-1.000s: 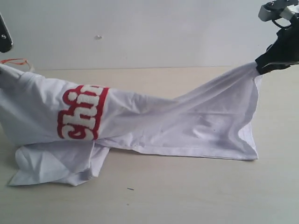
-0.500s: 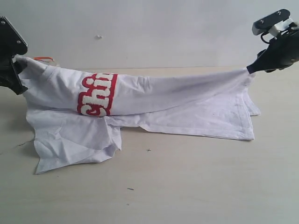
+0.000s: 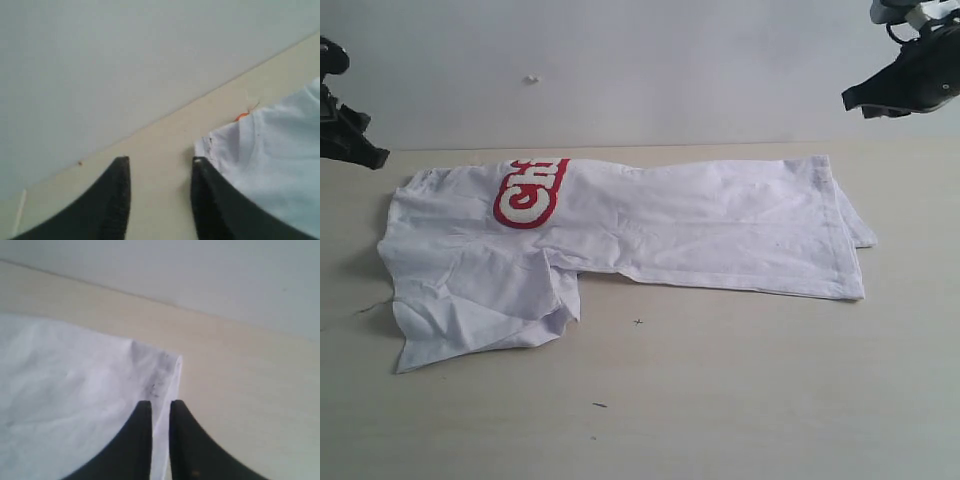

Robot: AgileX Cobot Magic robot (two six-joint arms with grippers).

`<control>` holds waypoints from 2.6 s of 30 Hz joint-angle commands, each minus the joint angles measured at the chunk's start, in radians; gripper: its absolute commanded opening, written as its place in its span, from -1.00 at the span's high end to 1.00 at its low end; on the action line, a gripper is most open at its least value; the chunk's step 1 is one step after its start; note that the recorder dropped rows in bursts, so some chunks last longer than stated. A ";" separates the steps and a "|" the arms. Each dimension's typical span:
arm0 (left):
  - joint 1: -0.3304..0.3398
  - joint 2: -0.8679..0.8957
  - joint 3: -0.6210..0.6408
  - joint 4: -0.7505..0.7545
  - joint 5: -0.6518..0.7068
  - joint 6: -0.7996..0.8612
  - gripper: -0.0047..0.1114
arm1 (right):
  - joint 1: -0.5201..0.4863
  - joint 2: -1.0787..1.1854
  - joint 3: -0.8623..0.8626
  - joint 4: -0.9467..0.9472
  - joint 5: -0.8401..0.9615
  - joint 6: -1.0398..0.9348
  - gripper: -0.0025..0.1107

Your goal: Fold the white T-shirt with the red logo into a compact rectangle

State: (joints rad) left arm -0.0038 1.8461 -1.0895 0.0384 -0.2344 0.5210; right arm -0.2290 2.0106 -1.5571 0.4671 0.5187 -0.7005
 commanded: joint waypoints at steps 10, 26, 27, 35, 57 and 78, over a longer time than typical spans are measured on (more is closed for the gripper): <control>-0.155 0.001 -0.003 -0.029 0.524 0.059 0.92 | -0.003 0.133 -0.010 -0.006 0.242 0.059 0.96; -0.253 0.215 -0.003 -0.256 0.748 0.371 0.92 | -0.003 0.209 -0.010 -0.018 0.140 0.077 0.96; -0.253 0.220 -0.003 -0.256 0.774 0.376 0.92 | -0.003 0.211 -0.008 -0.020 0.145 0.078 0.96; -0.247 0.222 -0.003 -0.227 1.034 0.362 0.92 | -0.003 0.213 -0.003 -0.175 0.249 0.214 0.96; -0.213 -0.004 -0.003 -0.382 0.921 0.406 0.92 | 0.066 0.279 0.047 -0.222 0.154 0.234 0.96; -0.176 -0.287 0.103 -0.654 0.839 0.564 0.92 | 0.055 -0.044 0.291 -0.280 -0.024 0.413 0.21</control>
State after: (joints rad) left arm -0.1816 1.5657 -0.9901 -0.5688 0.6318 1.0478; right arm -0.1669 1.9388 -1.2623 0.1875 0.5538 -0.3150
